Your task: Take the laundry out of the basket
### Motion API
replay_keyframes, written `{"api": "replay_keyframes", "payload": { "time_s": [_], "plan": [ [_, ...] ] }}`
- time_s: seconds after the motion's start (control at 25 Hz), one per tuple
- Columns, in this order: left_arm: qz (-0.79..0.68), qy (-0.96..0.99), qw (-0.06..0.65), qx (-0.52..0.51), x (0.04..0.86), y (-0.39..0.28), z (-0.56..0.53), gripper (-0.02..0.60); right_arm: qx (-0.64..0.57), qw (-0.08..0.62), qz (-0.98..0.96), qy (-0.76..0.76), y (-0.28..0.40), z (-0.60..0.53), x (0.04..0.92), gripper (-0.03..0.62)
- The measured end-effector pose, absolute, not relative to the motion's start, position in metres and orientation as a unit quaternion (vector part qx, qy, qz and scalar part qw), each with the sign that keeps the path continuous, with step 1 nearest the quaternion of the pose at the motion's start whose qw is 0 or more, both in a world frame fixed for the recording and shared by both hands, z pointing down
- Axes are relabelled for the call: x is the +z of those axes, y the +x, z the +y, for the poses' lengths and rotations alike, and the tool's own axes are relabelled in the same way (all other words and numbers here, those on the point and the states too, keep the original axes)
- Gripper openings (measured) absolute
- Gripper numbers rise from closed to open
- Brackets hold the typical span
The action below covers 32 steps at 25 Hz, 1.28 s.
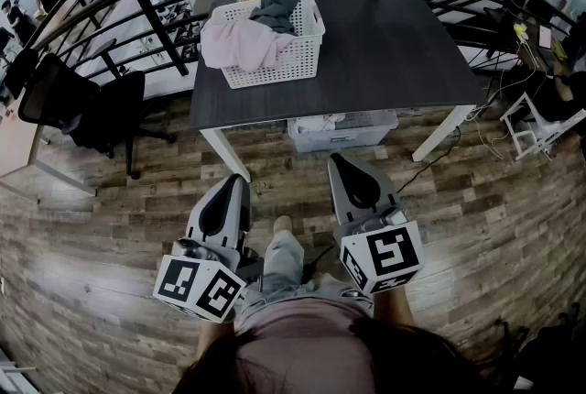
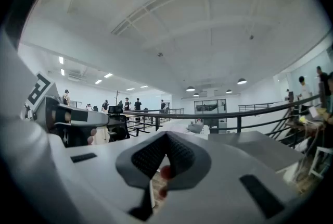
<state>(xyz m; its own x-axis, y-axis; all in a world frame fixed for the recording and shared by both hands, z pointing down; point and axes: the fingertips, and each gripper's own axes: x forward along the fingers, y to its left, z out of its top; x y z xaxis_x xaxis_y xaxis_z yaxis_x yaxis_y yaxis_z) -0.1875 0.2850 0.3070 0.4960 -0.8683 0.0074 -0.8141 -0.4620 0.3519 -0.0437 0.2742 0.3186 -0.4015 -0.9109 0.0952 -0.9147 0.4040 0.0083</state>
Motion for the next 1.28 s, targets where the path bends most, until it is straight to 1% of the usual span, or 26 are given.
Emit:
{"api": "replay_keyframes", "payload": {
  "time_s": [0.6, 1.28],
  "plan": [
    [-0.481, 0.858, 0.16, -0.084, 0.299, -0.192, 0.184, 0.0, 0.035, 0.04, -0.838, 0.542, -0.048, 0.182, 0.312, 0.015],
    [-0.455, 0.87, 0.165, -0.094, 0.298, -0.243, 0.073, 0.0, 0.037, 0.031, -0.845, 0.533, -0.098, 0.08, 0.302, 0.025]
  ]
}}
